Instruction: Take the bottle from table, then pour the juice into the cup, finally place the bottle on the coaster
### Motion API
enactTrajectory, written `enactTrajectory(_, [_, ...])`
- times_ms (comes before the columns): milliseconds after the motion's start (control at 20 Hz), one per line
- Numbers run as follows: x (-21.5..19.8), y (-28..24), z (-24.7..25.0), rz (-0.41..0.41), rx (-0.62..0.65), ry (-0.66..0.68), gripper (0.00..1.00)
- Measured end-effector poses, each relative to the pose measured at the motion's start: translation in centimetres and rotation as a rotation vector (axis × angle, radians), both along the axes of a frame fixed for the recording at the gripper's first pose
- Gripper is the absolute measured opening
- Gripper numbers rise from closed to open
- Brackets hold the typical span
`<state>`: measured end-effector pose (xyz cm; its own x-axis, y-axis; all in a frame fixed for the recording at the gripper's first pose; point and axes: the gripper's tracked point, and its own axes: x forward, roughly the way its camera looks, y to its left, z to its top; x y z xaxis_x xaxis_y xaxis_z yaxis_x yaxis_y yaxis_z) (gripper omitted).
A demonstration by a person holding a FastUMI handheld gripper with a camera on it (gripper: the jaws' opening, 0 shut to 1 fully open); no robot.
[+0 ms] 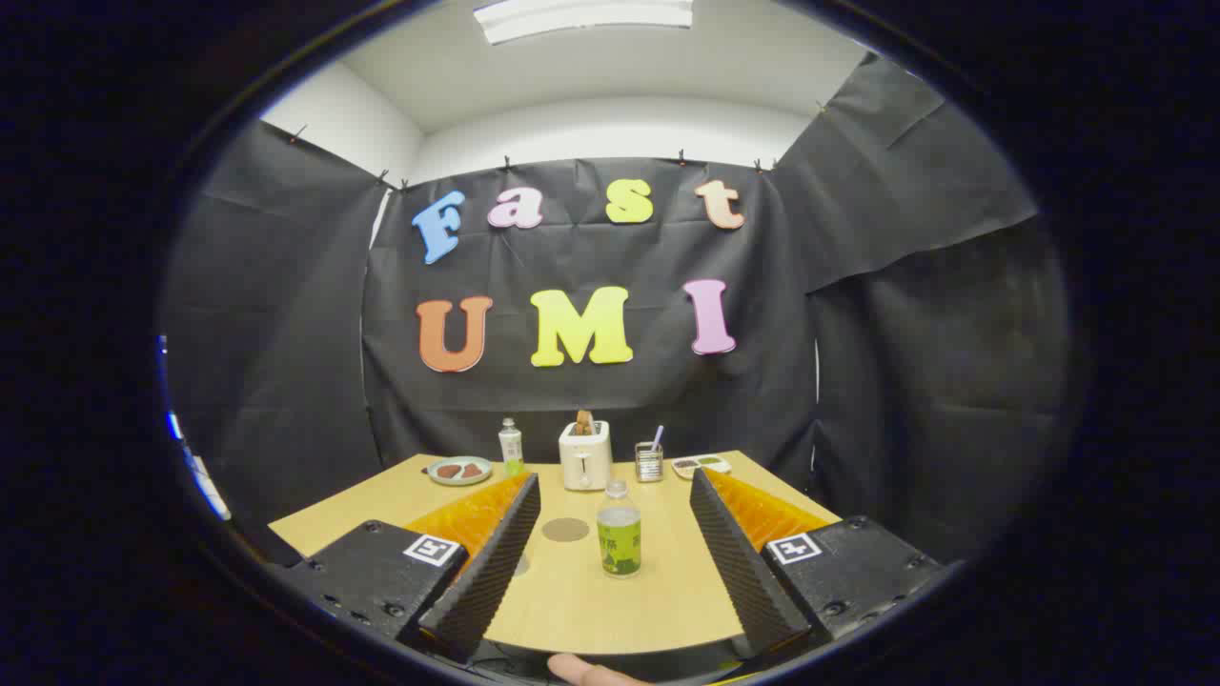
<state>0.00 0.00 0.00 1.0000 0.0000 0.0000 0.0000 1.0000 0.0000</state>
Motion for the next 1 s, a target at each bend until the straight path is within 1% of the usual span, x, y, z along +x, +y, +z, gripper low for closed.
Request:
enactTrajectory(200, [0.3,-0.4,-0.4,-0.014,-0.013,0.002,1.00])
enactTrajectory(1000, [2.5,-1.4,-3.5,-0.045,-0.014,0.080,1.00])
